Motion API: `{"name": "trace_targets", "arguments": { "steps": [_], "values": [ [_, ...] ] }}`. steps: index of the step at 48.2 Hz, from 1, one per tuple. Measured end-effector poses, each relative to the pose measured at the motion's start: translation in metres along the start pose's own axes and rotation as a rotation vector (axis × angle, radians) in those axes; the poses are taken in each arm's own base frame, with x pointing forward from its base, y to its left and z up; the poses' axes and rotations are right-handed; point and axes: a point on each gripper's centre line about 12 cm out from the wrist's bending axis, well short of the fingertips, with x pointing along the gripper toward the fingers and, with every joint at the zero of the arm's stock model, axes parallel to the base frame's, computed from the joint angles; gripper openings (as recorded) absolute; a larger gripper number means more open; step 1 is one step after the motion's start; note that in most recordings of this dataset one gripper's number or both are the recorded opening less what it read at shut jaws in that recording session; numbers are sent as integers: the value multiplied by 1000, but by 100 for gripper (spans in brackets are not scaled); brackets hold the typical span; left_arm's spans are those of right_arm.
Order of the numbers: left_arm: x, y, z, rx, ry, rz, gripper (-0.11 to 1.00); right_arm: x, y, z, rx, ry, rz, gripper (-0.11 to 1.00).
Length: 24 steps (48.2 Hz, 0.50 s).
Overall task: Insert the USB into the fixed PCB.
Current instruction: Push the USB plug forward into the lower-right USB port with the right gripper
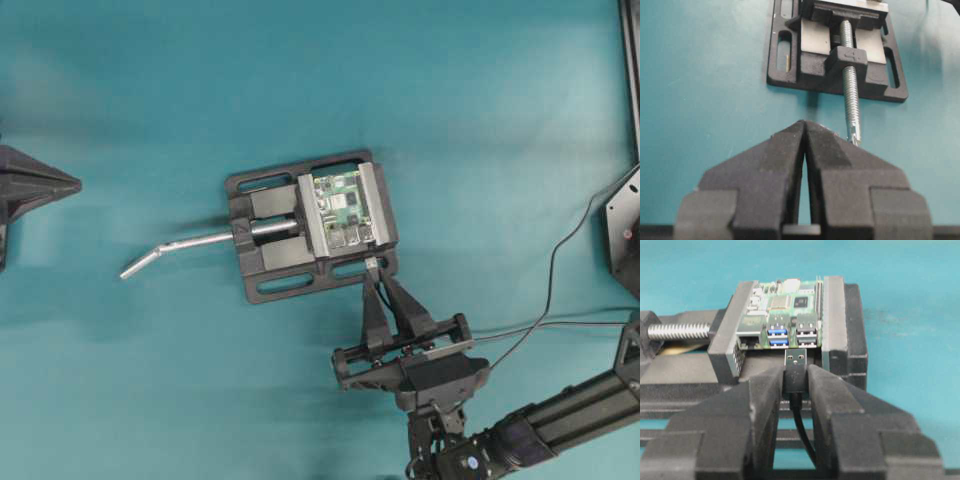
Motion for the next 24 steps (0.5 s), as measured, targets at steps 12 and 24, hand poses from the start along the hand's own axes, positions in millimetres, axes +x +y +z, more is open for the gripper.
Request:
{"name": "trace_targets", "arguments": {
  "steps": [12, 24],
  "values": [
    [0, 0, 0, -2, 2, 0, -1, 5, 2, 1, -12, -12, -3, 21],
    [0, 0, 0, 0, 0, 0, 0, 9, 0, 1, -20, -18, -9, 21]
  ]
}}
